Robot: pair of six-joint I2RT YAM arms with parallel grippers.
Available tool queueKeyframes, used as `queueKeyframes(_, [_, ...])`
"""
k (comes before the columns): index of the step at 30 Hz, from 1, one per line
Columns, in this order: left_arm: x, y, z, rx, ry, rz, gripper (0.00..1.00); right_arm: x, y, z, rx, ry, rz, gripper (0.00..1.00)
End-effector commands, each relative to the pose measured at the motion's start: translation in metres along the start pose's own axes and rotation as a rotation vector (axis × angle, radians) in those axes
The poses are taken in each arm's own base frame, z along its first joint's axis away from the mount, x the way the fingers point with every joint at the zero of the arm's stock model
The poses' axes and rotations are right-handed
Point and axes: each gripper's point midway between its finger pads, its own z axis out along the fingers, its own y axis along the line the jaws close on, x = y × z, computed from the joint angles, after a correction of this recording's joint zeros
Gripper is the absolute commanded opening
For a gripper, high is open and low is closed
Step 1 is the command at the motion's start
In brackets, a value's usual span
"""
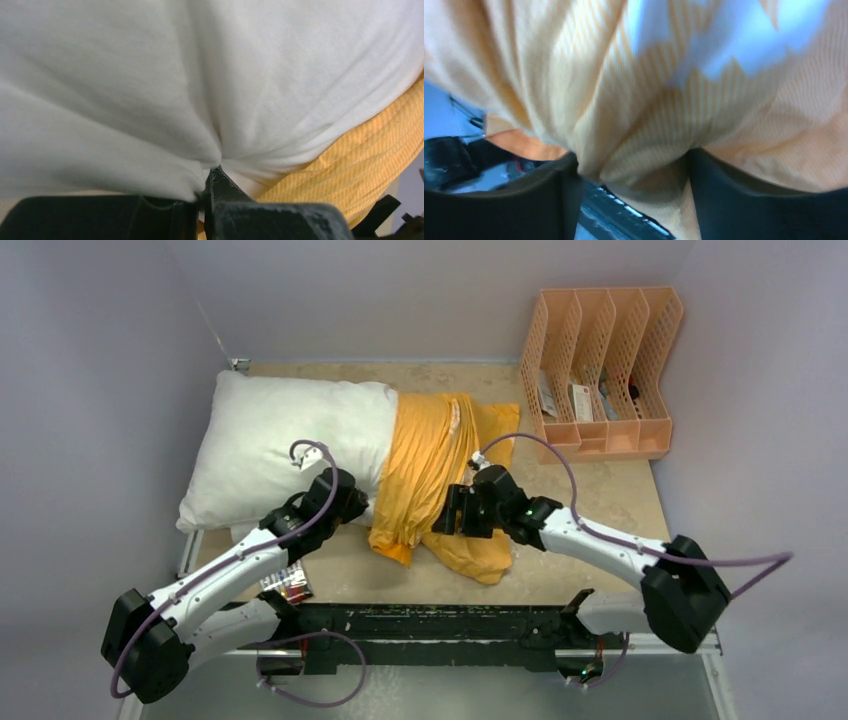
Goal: Remove the pillowcase from the pillow
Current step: Remove the pillow from the pillowcase.
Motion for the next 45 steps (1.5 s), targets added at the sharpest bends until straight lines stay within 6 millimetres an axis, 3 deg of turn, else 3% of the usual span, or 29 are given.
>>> queueKeyframes(1, [-0.028,-0.019,-0.008,0.031,-0.074,0.023,0.0,-0.01,0.017,0.017,-0.01,0.043,-0.032,0.53])
queueKeyframes(4, [-0.036,-0.015,-0.011,-0.024,-0.074,0.141,0.0,-0.022,-0.025,0.006,0.228,-0.042,0.052,0.22])
queueKeyframes(5, [-0.039,-0.004,-0.011,-0.087,-0.073,0.193,0.0,-0.029,-0.035,-0.003,0.274,-0.099,0.055,0.08])
queueKeyframes(6, [-0.044,0.007,-0.012,-0.158,-0.083,0.233,0.0,-0.037,-0.045,-0.013,0.319,-0.165,0.056,0.0])
queueKeyframes(9, [-0.058,0.033,-0.014,-0.277,-0.101,0.283,0.0,-0.051,-0.077,-0.043,0.435,-0.319,0.061,0.0])
queueKeyframes(13, [-0.087,0.079,-0.018,-0.384,-0.107,0.218,0.0,-0.052,-0.111,-0.079,0.554,-0.415,0.144,0.0])
queueKeyframes(15, [-0.102,0.093,-0.024,-0.401,-0.117,0.187,0.0,-0.05,-0.122,-0.09,0.586,-0.444,0.18,0.0])
queueKeyframes(18, [-0.112,0.101,-0.032,-0.42,-0.11,0.184,0.0,-0.051,-0.13,-0.101,0.599,-0.49,0.214,0.0])
queueKeyframes(25, [-0.103,0.096,-0.031,-0.365,-0.078,0.165,0.0,-0.069,-0.125,-0.118,0.591,-0.572,0.216,0.0])
queueKeyframes(26, [-0.1,0.09,-0.03,-0.328,-0.07,0.163,0.0,-0.072,-0.12,-0.116,0.567,-0.566,0.188,0.01])
queueKeyframes(28, [-0.094,0.078,-0.027,-0.249,-0.051,0.15,0.0,-0.08,-0.102,-0.11,0.487,-0.55,0.121,0.14])
queueKeyframes(32, [-0.076,0.063,-0.023,-0.136,0.019,0.137,0.0,-0.094,-0.081,-0.114,0.426,-0.559,0.084,0.61])
queueKeyframes(34, [-0.066,0.065,-0.025,-0.127,0.05,0.131,0.0,-0.105,-0.078,-0.123,0.449,-0.591,0.087,0.74])
queueKeyframes(36, [-0.058,0.068,-0.03,-0.12,0.067,0.123,0.0,-0.119,-0.069,-0.128,0.444,-0.615,0.022,0.81])
queueKeyframes(38, [-0.058,0.059,-0.036,-0.075,0.064,0.115,0.0,-0.136,-0.053,-0.125,0.392,-0.637,-0.036,0.86])
queueKeyframes(41, [-0.051,0.053,-0.042,-0.041,0.102,0.109,0.0,-0.158,-0.026,-0.099,0.253,-0.56,-0.085,0.93])
queueKeyframes(45, [-0.045,0.054,-0.048,-0.047,0.146,0.119,0.0,-0.177,-0.021,-0.049,0.158,-0.327,-0.041,0.98])
